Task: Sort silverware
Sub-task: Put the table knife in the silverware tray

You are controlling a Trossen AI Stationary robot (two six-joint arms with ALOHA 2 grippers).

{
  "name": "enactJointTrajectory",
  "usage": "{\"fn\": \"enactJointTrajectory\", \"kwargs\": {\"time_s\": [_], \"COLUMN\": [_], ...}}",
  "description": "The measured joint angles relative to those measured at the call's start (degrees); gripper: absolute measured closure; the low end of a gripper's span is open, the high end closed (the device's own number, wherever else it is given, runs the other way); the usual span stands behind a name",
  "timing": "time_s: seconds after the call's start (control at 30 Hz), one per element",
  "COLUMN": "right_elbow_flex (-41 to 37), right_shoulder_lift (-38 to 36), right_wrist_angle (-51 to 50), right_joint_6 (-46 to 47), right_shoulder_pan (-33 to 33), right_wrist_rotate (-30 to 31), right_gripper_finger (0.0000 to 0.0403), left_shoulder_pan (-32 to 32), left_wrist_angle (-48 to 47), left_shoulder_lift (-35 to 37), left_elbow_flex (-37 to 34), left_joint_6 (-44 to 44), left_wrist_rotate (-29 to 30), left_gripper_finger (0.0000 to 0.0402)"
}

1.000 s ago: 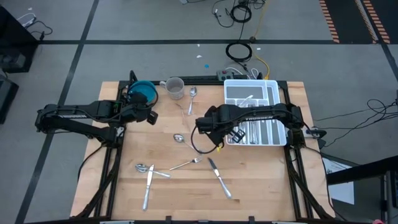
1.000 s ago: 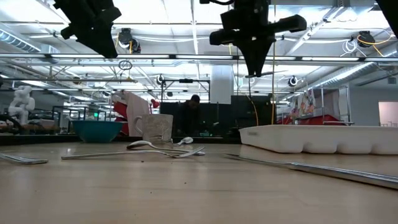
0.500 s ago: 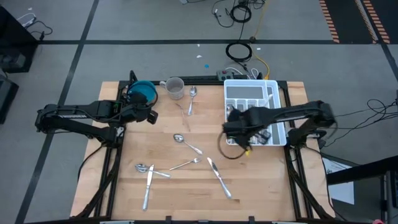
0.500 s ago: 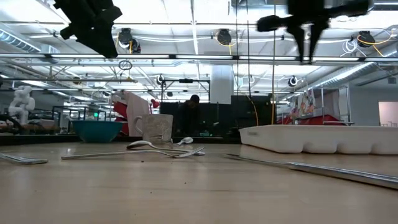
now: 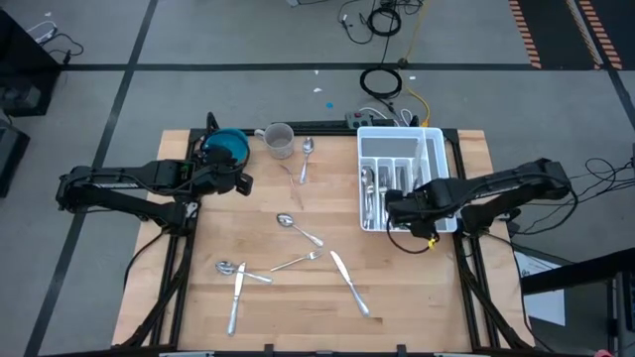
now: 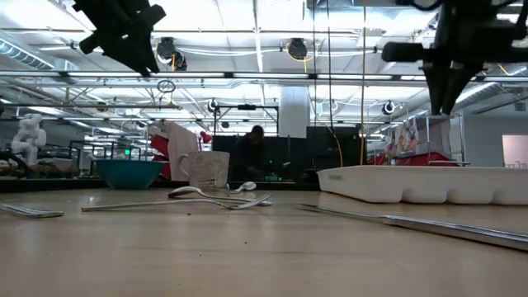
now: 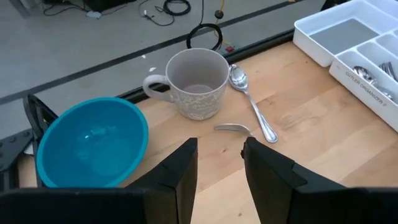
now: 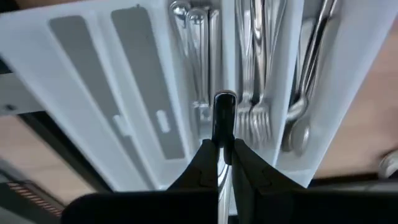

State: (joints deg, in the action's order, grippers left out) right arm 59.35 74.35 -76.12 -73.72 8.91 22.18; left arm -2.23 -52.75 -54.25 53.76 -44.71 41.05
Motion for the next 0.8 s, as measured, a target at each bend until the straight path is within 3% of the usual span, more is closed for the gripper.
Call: {"fn": "enactJointTrajectory", "kwargs": {"time_s": [0.2, 0.8], "right_elbow_flex": [-6.0, -16.2], "right_shoulder_lift": [0.1, 0.2], "right_wrist_angle": [8.5, 19.4], "right_joint_6": [-5.1, -10.0], "right_shoulder_pan": [0.0, -3.3], "right_wrist_rotate": [-3.8, -8.9], "right_gripper_finger": [0.0403, 0.0403], "left_shoulder_pan": [0.0, 0.0], "left_wrist_angle": [0.0, 3.2], "left_shoulder_lift": [0.0, 0.0], "left_elbow_flex": [0.0, -5.7], "left_joint_6": [0.0, -4.5], "left_wrist_rotate": [1.2, 1.4], "left_gripper_finger": [0.0265, 0.0265]}}
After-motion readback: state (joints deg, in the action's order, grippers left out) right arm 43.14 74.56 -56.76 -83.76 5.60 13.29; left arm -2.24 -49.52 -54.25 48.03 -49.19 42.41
